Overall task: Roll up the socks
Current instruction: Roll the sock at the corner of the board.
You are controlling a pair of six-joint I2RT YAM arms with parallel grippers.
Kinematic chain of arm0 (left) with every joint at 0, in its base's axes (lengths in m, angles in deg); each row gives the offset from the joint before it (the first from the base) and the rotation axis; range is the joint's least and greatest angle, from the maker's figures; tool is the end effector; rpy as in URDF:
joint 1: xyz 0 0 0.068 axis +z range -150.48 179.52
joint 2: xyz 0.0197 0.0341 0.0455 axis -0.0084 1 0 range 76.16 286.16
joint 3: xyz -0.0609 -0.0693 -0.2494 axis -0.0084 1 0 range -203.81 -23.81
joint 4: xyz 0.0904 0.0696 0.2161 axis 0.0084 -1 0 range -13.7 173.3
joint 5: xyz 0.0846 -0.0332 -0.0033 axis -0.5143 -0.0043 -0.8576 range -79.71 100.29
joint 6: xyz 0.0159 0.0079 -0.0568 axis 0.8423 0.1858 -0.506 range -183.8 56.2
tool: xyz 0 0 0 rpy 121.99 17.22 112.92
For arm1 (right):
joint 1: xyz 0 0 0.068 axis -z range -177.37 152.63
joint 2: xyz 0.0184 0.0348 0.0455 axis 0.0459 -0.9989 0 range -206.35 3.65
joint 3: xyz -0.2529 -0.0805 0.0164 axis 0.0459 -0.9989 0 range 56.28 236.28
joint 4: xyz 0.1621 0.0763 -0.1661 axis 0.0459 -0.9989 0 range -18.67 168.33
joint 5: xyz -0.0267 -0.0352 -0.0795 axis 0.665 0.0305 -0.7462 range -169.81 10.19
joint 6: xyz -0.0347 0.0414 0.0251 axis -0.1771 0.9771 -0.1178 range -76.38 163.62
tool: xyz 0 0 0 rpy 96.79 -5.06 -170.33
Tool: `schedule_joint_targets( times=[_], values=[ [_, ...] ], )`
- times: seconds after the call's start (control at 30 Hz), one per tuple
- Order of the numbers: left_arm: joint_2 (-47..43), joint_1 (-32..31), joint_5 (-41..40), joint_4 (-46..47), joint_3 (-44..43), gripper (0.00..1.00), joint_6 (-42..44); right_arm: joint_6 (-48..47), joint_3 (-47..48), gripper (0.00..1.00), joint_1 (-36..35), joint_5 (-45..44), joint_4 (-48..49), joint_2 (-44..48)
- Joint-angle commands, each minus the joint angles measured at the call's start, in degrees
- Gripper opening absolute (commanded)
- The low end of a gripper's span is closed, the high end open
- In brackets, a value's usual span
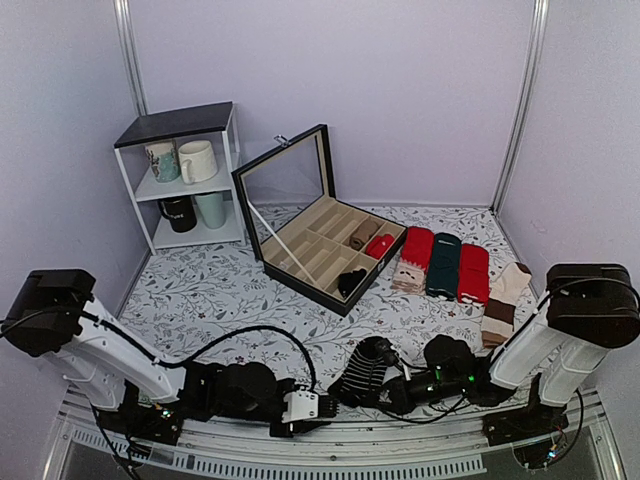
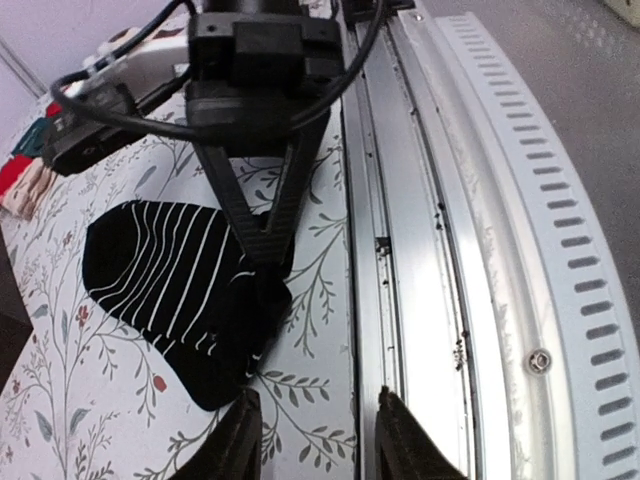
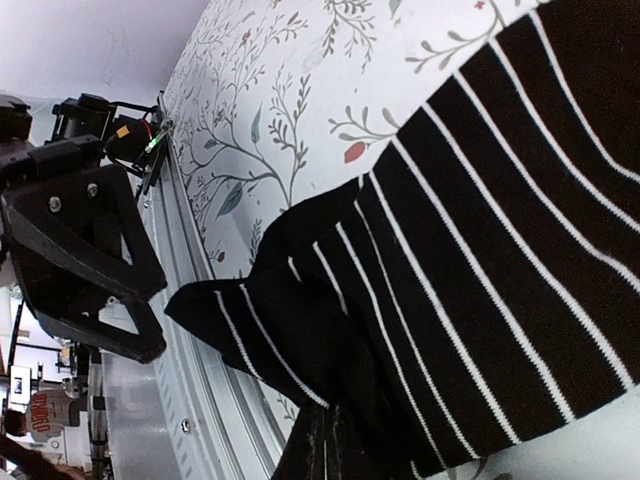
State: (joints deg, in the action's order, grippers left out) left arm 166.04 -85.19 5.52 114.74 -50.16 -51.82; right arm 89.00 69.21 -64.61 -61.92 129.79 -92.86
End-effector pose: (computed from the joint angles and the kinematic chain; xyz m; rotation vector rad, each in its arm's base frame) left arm 0.0289 -0.2722 0.1318 1.6103 1.5003 -0.6478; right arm 0.0774 0.2190 0.0887 -0.6824 2.3951 1.3580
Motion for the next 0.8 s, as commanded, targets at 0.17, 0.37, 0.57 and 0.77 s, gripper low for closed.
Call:
schedule_joint_targets(
  times=[0.17, 0.37, 0.57, 0.77],
  values=[
    [7.3, -3.4, -4.4, 11.1, -1.4, 0.43, 7.7, 3.3, -1.7, 0.02, 0.8, 5.2, -16.0, -2.2],
    [10.1, -3.4, -4.3, 13.7, -2.9, 0.43, 9.4, 3.1, -1.4, 0.02, 1.1, 5.3, -16.9, -2.1],
    [13.3, -3.4, -4.8, 13.0, -5.6, 0.44, 9.1, 3.1, -1.4, 0.02, 1.3, 4.8, -18.2, -1.0],
    [15.1, -3.3, -8.6, 13.1, -6.4, 0.44, 8.1, 2.9, -1.0, 0.02, 1.3, 4.8, -19.4, -1.0]
  ],
)
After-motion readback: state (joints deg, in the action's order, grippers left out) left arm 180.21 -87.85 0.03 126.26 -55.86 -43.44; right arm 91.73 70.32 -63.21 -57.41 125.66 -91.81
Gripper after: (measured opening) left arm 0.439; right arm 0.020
